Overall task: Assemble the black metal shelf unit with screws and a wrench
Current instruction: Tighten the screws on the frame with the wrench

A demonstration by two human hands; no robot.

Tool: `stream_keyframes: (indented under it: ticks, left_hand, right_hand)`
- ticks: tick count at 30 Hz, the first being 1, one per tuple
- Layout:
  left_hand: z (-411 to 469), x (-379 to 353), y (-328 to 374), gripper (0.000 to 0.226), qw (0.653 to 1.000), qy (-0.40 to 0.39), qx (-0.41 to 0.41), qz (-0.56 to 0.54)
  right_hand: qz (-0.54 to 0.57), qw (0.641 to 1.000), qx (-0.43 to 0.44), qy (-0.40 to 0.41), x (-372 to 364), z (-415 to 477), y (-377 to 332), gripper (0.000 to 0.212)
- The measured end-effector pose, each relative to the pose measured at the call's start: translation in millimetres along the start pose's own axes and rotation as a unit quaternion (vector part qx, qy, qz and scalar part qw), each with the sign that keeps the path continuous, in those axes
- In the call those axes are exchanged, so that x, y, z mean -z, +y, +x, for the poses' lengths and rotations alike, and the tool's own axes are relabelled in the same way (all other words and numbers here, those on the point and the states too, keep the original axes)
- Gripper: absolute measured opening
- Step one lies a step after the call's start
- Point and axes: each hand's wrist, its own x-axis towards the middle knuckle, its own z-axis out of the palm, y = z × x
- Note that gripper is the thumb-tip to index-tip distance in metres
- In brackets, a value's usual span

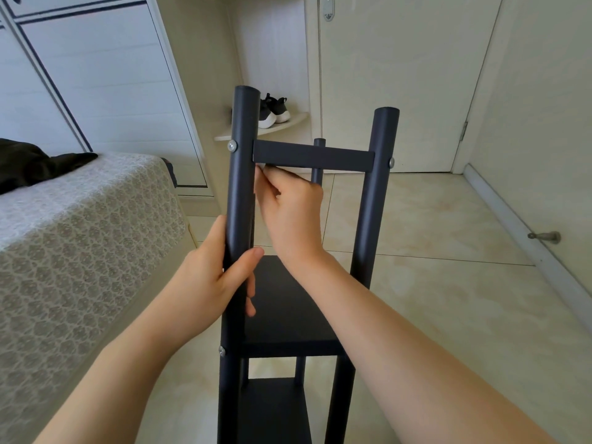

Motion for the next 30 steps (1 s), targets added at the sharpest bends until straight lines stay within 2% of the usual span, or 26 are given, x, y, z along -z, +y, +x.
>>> stream_keyframes:
  ticks: [4, 7, 12, 15, 18, 30]
  left_hand:
    - [1, 1, -1, 0.016, 1.0, 0.005, 0.001, 0.001]
    - [1, 2, -2, 0.014, 1.0, 0.012, 0.004, 0.002]
    - [3, -1, 0, 0.012, 1.0, 0.008, 0.004, 0.0]
    - [2, -2, 2, 0.018, 1.0, 0.008, 0.001, -0.003]
    - [1, -3, 3, 0.021, 1.0, 0.008, 0.001, -0.002]
    - [0, -2, 4, 0.02, 1.0, 0.016, 0.004, 0.011]
  right_hand:
    - [-0.003, 1.0, -0.007, -0.002, -2, 1, -1, 0.022]
    - [0.013, 0.999, -0.031, -0.041, 2, 0, -3, 0.024]
    - [-0.009, 0.986, -0.094, -0.135, 15, 3, -8, 0.039]
    - [-0.016, 0.98, -0.111, -0.163, 23, 9, -13, 0.052]
    - [-0.017, 0.975, -0.125, -0.185, 30, 14, -19, 0.053]
    - [-0.022, 0.979, -0.092, -0.181, 38, 16, -27, 0.054]
